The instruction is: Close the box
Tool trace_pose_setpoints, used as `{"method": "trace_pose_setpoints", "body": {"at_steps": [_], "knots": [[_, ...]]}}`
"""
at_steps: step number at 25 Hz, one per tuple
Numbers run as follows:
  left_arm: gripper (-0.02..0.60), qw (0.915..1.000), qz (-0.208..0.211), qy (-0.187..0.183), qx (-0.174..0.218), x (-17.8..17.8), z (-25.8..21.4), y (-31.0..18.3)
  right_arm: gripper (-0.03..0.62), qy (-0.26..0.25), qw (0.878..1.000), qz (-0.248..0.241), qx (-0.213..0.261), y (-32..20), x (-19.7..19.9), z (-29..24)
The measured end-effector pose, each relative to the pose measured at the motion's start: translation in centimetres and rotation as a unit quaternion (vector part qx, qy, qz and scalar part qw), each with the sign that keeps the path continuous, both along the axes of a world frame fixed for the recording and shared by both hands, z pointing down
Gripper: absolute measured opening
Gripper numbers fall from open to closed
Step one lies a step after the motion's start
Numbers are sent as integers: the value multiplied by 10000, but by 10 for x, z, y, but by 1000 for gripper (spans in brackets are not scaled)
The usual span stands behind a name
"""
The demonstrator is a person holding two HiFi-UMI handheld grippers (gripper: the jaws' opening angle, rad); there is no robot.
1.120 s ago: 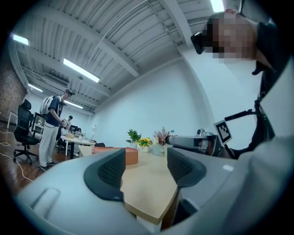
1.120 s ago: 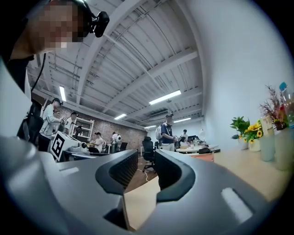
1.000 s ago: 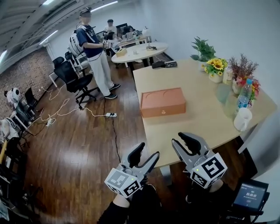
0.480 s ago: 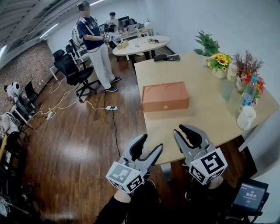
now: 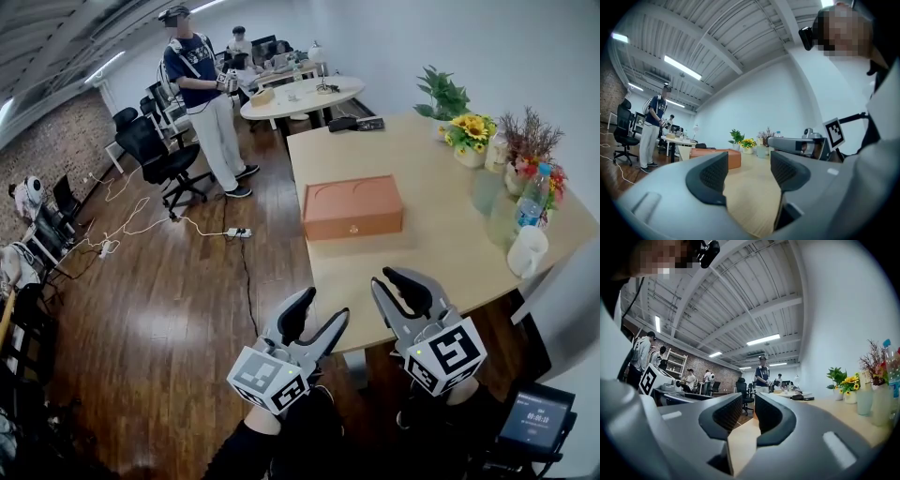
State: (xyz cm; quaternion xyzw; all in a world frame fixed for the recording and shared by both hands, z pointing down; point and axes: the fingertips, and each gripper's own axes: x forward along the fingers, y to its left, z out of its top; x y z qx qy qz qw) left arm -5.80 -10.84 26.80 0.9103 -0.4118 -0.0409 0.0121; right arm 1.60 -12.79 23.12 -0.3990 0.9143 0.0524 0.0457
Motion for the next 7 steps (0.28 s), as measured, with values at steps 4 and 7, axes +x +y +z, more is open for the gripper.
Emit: {"method": "trace_pose_setpoints", "body": {"at_steps": [4, 7], "knots": [[268, 10000, -2, 11, -8, 0, 1, -1, 83, 28, 10000, 3, 8, -1, 0, 2], [268, 10000, -9, 25, -10, -2, -1, 1, 83, 59, 10000, 2, 11, 2, -2, 2]]}}
